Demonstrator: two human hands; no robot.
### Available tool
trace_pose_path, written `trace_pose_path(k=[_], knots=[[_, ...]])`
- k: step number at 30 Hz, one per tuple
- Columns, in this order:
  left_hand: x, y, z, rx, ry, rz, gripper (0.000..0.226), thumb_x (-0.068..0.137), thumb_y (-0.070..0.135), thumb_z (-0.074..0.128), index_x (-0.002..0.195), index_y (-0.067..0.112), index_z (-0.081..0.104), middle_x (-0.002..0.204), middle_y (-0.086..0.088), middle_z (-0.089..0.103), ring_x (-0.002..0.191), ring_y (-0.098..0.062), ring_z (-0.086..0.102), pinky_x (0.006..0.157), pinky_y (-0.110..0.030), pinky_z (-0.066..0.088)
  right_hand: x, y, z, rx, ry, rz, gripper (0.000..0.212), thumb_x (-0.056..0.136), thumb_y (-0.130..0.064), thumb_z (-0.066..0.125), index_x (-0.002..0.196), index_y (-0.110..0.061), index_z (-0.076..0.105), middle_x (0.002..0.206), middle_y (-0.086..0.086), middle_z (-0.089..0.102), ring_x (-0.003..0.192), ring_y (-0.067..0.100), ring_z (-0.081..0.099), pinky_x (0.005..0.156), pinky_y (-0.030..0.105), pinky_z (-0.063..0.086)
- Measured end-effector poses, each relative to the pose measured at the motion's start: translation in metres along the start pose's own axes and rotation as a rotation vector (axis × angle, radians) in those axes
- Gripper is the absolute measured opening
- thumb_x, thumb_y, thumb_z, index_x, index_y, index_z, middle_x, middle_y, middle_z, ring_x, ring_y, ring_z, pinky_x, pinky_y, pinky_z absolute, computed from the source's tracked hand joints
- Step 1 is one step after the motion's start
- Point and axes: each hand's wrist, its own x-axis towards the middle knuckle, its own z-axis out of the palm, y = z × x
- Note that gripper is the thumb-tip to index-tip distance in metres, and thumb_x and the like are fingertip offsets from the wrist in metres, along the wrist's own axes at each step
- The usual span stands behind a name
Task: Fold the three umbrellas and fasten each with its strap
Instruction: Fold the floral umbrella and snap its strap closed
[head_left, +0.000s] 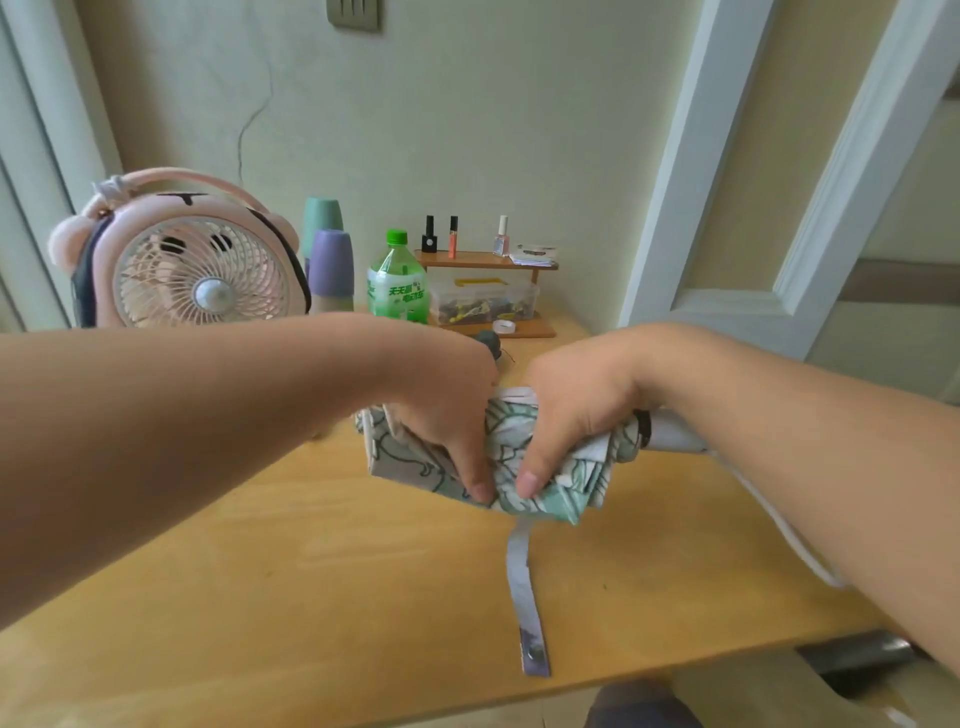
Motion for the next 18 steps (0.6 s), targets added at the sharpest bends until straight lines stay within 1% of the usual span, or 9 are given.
trace_pose_path(k=[2, 5, 8, 10, 12, 13, 14, 16, 18], knots=[[-0.001, 0.008, 0.013, 0.152, 0.166, -0.007, 0.066, 0.058, 0.073, 0.082, 0.103, 0.028, 0.063, 0.085, 0.009, 0.066, 0.078, -0.018, 0.064, 0.076, -0.034, 0.058, 0.003, 0.010, 0.000, 0.170, -0.124, 0.020, 0.025, 0.075, -0.029, 0.088, 0.089, -0.010, 0.079, 0.087, 0.012, 0.078, 0.075, 0.028, 0.075, 0.074, 0.035, 0.062], [-0.005, 0.007, 0.026, 0.146, 0.276, -0.005, 0.056, 0.071, 0.065, 0.079, 0.104, 0.028, 0.053, 0.082, 0.011, 0.057, 0.072, -0.015, 0.057, 0.069, -0.034, 0.056, 0.009, 0.018, 0.001, 0.253, -0.257, 0.022, 0.019, 0.069, -0.030, 0.085, 0.075, -0.013, 0.078, 0.076, 0.014, 0.073, 0.060, 0.023, 0.068, 0.056, 0.027, 0.055], [-0.003, 0.001, 0.042, 0.292, 0.512, 0.033, 0.030, 0.089, 0.036, 0.065, 0.100, 0.024, 0.040, 0.074, 0.009, 0.043, 0.064, -0.021, 0.051, 0.053, -0.032, 0.044, 0.016, 0.027, 0.002, 0.331, -0.356, 0.036, 0.014, 0.073, -0.026, 0.083, 0.067, -0.015, 0.078, 0.068, 0.008, 0.072, 0.055, 0.018, 0.068, 0.050, 0.024, 0.054], [0.000, -0.001, 0.051, 0.358, 0.614, 0.029, 0.022, 0.087, 0.020, 0.056, 0.094, 0.022, 0.035, 0.071, 0.006, 0.042, 0.056, -0.021, 0.046, 0.046, -0.030, 0.034, 0.022, 0.031, 0.005, 0.384, -0.392, 0.034, 0.015, 0.078, -0.025, 0.076, 0.068, -0.015, 0.079, 0.068, 0.007, 0.073, 0.055, 0.017, 0.069, 0.050, 0.024, 0.054], [0.003, -0.002, 0.054, 0.294, 0.557, -0.003, 0.018, 0.083, 0.018, 0.057, 0.092, 0.022, 0.042, 0.071, 0.005, 0.048, 0.055, -0.018, 0.046, 0.045, -0.029, 0.034, 0.026, 0.030, 0.008, 0.414, -0.353, 0.027, 0.017, 0.076, -0.031, 0.079, 0.078, -0.013, 0.079, 0.077, 0.011, 0.075, 0.064, 0.023, 0.071, 0.058, 0.029, 0.057], [0.005, -0.002, 0.053, 0.217, 0.463, -0.025, 0.015, 0.080, 0.021, 0.059, 0.091, 0.023, 0.049, 0.073, 0.005, 0.053, 0.058, -0.017, 0.050, 0.047, -0.029, 0.039, 0.027, 0.027, 0.009, 0.390, -0.275, 0.013, 0.026, 0.074, -0.034, 0.084, 0.085, -0.012, 0.077, 0.084, 0.012, 0.076, 0.071, 0.028, 0.072, 0.065, 0.033, 0.059], [0.008, -0.004, 0.051, 0.133, 0.348, -0.043, 0.015, 0.078, 0.024, 0.062, 0.091, 0.023, 0.055, 0.075, 0.006, 0.058, 0.061, -0.018, 0.055, 0.050, -0.029, 0.044, 0.025, 0.024, 0.011, 0.281, -0.147, -0.005, 0.036, 0.071, -0.040, 0.090, 0.090, -0.013, 0.074, 0.088, 0.010, 0.078, 0.079, 0.032, 0.073, 0.071, 0.036, 0.060], [0.014, -0.011, 0.046, -0.028, 0.162, -0.049, 0.022, 0.074, 0.029, 0.069, 0.093, 0.018, 0.065, 0.078, 0.005, 0.066, 0.062, -0.018, 0.059, 0.051, -0.027, 0.046, 0.017, 0.010, 0.016, -0.140, 0.105, -0.018, 0.052, 0.064, -0.055, 0.092, 0.091, -0.020, 0.064, 0.089, 0.001, 0.076, 0.082, 0.028, 0.072, 0.070, 0.036, 0.060], [0.018, -0.022, 0.038, -0.152, 0.006, -0.035, 0.030, 0.072, 0.026, 0.074, 0.092, 0.004, 0.071, 0.074, -0.002, 0.072, 0.054, -0.018, 0.060, 0.047, -0.022, 0.043, 0.010, -0.004, 0.029, -0.500, 0.337, -0.019, 0.062, 0.063, -0.066, 0.087, 0.092, -0.025, 0.050, 0.088, -0.005, 0.063, 0.080, 0.022, 0.062, 0.068, 0.036, 0.055]])
